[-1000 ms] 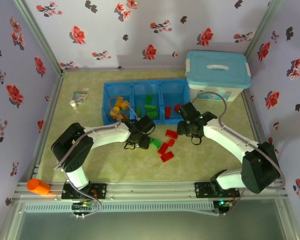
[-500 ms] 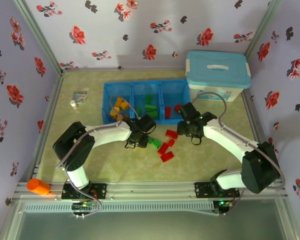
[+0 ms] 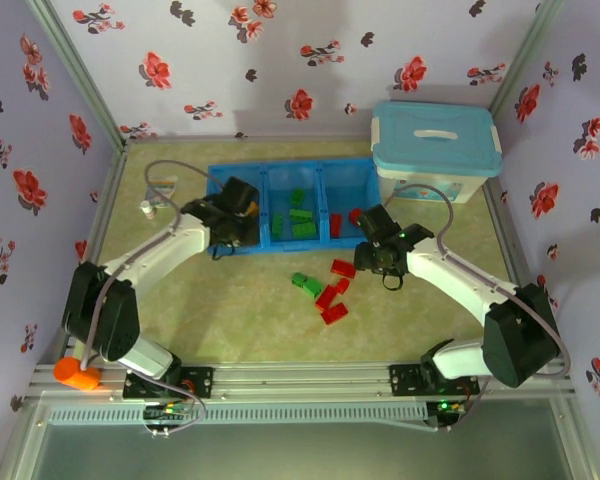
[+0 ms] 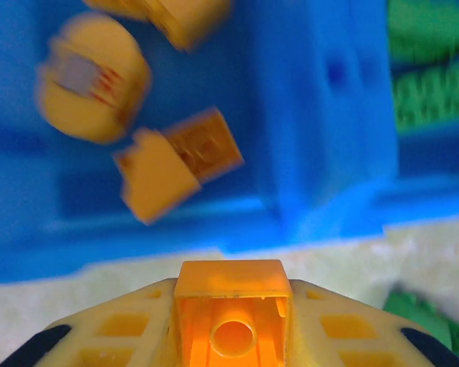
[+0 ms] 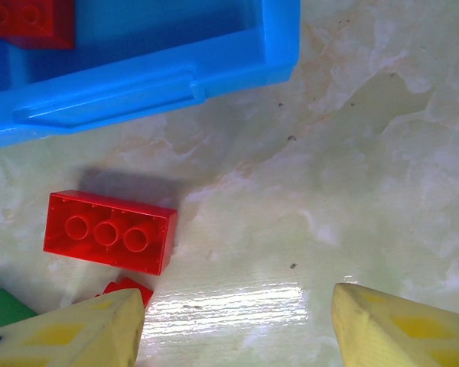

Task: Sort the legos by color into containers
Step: Place the lego in the container.

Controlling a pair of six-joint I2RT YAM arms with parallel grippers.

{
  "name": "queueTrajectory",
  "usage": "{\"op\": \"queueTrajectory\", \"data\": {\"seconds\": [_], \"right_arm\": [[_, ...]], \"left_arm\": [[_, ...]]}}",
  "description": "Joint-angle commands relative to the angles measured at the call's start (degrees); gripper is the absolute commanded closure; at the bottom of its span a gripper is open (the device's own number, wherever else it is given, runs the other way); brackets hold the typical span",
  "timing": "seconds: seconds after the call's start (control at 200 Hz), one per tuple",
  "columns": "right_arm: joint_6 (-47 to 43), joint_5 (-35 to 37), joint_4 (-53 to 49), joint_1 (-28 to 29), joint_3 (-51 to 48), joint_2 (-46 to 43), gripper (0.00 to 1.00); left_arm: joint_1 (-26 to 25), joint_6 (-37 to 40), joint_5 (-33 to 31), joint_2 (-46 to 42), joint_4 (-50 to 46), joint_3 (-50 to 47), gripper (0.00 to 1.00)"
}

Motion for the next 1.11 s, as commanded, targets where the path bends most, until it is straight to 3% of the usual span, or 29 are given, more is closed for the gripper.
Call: {"op": "queueTrajectory", "data": {"seconds": [0.0, 0.195, 0.265, 0.33, 0.745, 1.1], "right_arm": [[0.12, -1.26, -1.10, 0.16, 1.13, -0.40, 0.34], [0.97, -1.36, -1.26, 0.86, 0.41, -1.17, 0.34], [1.13, -1.28, -1.49, 1.12, 0.16, -1.75, 0.34], [1.11, -1.01, -1.83, 1.38, 0.08, -2.43, 0.34], [0.92, -1.52, -2.24, 2.62, 0.10, -0.87, 0.32], [-1.59, -4.31, -0.04, 4.63, 5.27, 8.60, 0.27]], "left_arm": [[3.83, 3.81, 0.79, 0.79, -2.31, 4.12, 0.67], [9.20, 5.18, 1.70, 7.29, -2.38, 11.40, 0.67], [9.72, 5.34, 1.77, 9.03, -3.54, 14.51, 0.43], [9.67, 5.66, 2.30, 9.40, -4.10, 16.58, 0.36], [8.64, 4.11, 3.76, 0.24, -2.06, 10.15, 0.35], [6.40, 2.95, 3.99, -7.83, 0.40, 0.41, 0.35]]}}
